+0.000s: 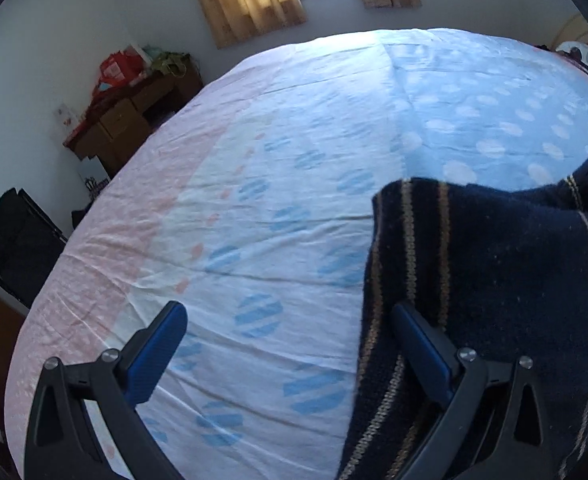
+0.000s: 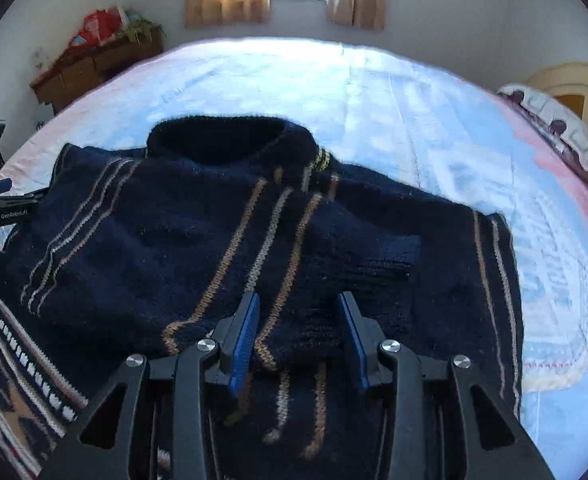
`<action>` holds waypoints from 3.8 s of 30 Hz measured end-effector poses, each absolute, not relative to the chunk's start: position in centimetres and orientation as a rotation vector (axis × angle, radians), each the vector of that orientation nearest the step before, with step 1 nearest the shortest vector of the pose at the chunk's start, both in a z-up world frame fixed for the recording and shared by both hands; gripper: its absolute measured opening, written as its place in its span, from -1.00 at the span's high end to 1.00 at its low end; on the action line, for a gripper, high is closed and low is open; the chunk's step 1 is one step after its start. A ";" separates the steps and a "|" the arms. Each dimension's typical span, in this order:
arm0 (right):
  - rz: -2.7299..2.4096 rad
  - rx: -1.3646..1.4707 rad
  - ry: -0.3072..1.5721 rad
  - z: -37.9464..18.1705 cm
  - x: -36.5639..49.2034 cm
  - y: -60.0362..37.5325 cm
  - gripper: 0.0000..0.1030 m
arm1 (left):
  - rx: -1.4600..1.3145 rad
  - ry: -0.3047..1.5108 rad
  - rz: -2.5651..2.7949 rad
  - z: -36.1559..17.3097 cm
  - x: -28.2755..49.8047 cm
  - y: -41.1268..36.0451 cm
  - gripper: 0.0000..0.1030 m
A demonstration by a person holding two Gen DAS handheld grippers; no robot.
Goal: Fold small clothes
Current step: 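Open the right tool and pull both tools back from the sweater, then move both tools to the patterned hem band of the sweater, then grasp the sweater hem with the left tool while the right tool grasps it too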
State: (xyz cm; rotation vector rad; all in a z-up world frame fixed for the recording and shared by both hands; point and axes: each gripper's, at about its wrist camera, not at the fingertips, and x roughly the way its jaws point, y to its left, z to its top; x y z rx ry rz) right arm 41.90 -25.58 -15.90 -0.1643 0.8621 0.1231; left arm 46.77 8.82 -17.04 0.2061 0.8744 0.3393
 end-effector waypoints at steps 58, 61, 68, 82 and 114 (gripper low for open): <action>0.134 -0.045 0.827 -11.6 16.2 -30.3 -0.09 | 0.159 0.780 -0.008 -12.9 16.9 5.3 -1.00; 0.132 -0.047 0.843 -12.4 14.5 -30.2 -0.09 | 0.174 0.790 -0.022 -13.3 15.4 5.2 -1.00; 0.111 -0.034 0.882 -14.2 10.8 -30.6 -0.09 | 0.171 0.836 -0.047 -14.6 11.6 5.3 -1.00; 0.019 0.001 0.899 -15.5 3.9 -33.0 -0.10 | 0.067 0.950 -0.125 -16.6 6.7 6.9 -0.98; 0.176 0.192 0.893 -17.0 1.0 -33.8 0.75 | -0.056 0.825 -0.368 -16.7 5.1 6.7 0.72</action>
